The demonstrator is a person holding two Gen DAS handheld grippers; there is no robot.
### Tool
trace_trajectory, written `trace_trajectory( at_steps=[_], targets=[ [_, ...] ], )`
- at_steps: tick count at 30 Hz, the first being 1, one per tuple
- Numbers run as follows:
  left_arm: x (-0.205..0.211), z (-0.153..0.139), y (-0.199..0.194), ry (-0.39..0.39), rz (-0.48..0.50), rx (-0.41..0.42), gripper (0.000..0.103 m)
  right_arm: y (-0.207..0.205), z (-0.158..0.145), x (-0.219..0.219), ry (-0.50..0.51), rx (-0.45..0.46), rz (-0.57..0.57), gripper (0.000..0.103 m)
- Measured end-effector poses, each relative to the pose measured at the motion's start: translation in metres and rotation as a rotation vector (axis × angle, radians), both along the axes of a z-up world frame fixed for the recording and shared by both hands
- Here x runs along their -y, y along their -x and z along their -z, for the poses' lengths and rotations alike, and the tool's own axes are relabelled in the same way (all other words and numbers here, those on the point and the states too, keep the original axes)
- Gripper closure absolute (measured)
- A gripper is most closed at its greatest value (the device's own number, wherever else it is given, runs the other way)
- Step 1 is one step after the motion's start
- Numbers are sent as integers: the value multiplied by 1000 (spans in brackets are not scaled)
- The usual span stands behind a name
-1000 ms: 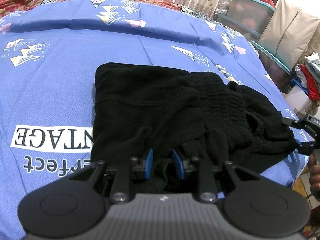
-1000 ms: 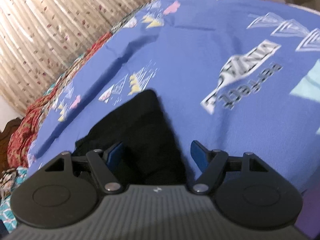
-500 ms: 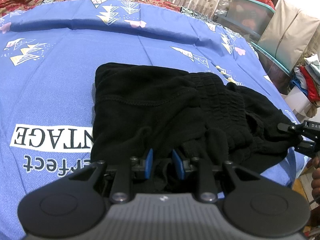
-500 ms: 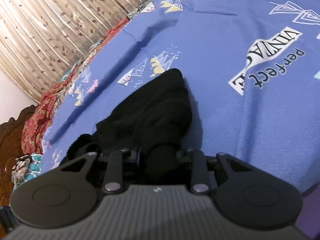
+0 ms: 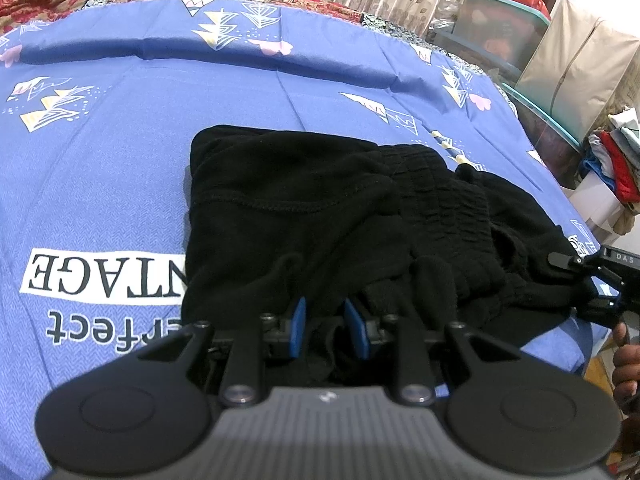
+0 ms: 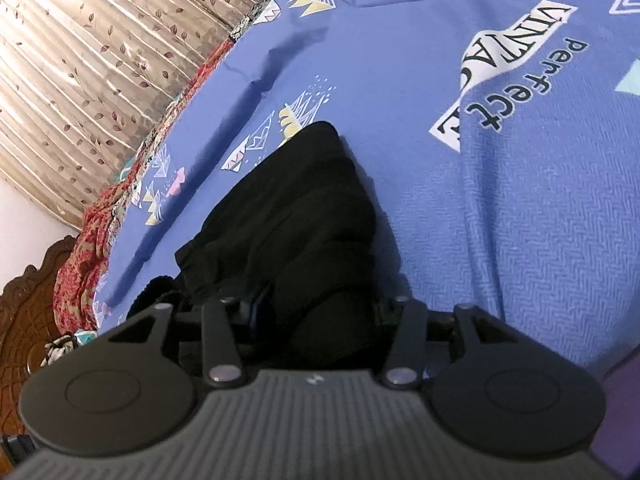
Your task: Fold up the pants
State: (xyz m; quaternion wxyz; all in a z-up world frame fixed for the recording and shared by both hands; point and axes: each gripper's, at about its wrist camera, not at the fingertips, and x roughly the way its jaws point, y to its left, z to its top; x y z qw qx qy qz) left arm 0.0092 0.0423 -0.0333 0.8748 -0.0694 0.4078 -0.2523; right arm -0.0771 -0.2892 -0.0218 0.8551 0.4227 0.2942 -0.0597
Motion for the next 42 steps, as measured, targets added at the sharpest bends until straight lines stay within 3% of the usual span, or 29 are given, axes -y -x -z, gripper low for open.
trace_trajectory(
  at_steps=[3, 7, 13, 19, 25, 27, 29, 32, 36, 40, 42],
  targets=[
    [0, 0, 0, -1, 0, 0, 78, 0, -1, 0, -15, -1, -16, 76],
    [1, 0, 0, -4, 1, 1, 78, 0, -2, -3, -38, 13, -19, 74],
    [1, 1, -1, -5, 3, 1, 78, 2, 15, 6, -189, 22, 33, 64],
    [2, 1, -1, -6, 3, 1, 78, 1, 8, 0, -156, 19, 35, 57],
    [2, 1, 0, -6, 3, 1, 78, -1, 9, 2, -173, 12, 40, 58],
    [2, 1, 0, -5, 3, 1, 78, -1, 7, 1, -174, 7, 29, 69],
    [2, 1, 0, -5, 3, 1, 78, -2, 3, -3, -155, 10, 6, 72],
    [2, 1, 0, -6, 3, 1, 78, -2, 2, -6, -135, 20, -1, 70],
    [2, 1, -1, -6, 4, 2, 78, 2, 16, -1, -214, 22, 61, 61],
    [1, 1, -1, -6, 4, 2, 78, 1, 14, -1, -206, 19, 44, 61],
    [1, 1, -1, -6, 4, 2, 78, 0, 12, -1, -186, 8, 29, 70]
  ],
)
